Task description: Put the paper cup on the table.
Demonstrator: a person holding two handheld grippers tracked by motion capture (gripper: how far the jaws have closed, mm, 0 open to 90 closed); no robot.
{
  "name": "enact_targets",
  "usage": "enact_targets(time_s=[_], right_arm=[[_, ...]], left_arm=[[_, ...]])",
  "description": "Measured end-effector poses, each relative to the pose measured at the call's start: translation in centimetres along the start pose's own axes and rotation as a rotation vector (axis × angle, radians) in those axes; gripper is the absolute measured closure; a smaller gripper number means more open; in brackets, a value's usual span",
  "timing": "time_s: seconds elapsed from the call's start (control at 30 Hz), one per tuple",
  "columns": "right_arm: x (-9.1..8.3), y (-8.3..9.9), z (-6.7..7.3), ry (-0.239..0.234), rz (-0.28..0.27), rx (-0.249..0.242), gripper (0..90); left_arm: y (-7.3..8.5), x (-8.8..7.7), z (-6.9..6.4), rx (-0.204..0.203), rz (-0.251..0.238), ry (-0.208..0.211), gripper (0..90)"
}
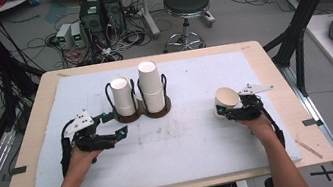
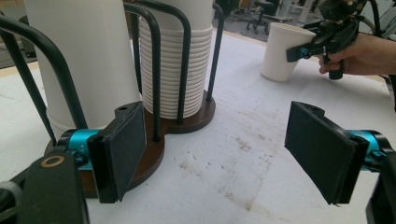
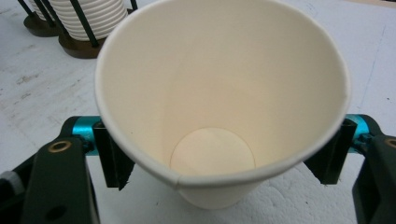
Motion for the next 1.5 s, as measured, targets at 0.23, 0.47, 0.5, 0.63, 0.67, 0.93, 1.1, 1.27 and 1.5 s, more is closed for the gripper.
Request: enact_targets(time_s=[0.23,0.47,0.5,0.63,0.67,0.93,1.1,1.27,1.5], right_arm=[[-0.4,0.2,0.1,-0.009,0.016,-0.021,22.2],[-1.3,0.5,0.0,-0.007,0.024,-0.026,22.2],[-1.5,0.6,0.0,-0.004,0.025,-0.030,22.2],[-2.6,1.1,-0.2,-0.001,0.029,-0.028,22.3],[-2.9,1.3,-0.2,-0.001,0.028,-0.025,22.3],[-6.1,1.6,-0.3,-0.016,-0.015,-0.010,22.3],[-7.9,0.9,0.2,-0.022,-0.056,-0.023,22.3],[-8.6,0.0,1.4,-0.032,-0.109,-0.044,22.5],[-9.1,-1.1,3.0,-0.081,-0.211,-0.051,22.5]], left_arm=[[0.0,0.0,0.0,-0.005,0.001,0.001,20.7],[0.0,-0.1,0.1,-0.005,-0.003,-0.002,20.7],[0.0,-0.1,0.2,-0.007,-0.004,-0.002,20.6],[0.0,-0.2,0.2,-0.010,-0.008,-0.009,20.6],[0.0,-0.2,0.2,-0.012,-0.009,-0.011,20.6],[-0.2,-0.7,0.6,-0.026,-0.040,-0.032,20.5],[-0.3,-0.8,0.7,-0.035,-0.059,-0.037,20.5],[-0.5,-1.0,0.8,-0.037,-0.072,-0.038,20.5],[-0.7,-1.3,0.9,-0.052,-0.105,-0.042,20.5]])
Point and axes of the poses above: each handheld gripper's, and its own axes: x roughly forward along the jaws, y roughly out of its underside, z roughly to its left, the point moved 1 cm from there along x, roughly forward along the jaws, and after that the axes turned 15 degrees about x, right-handed, at the moved point
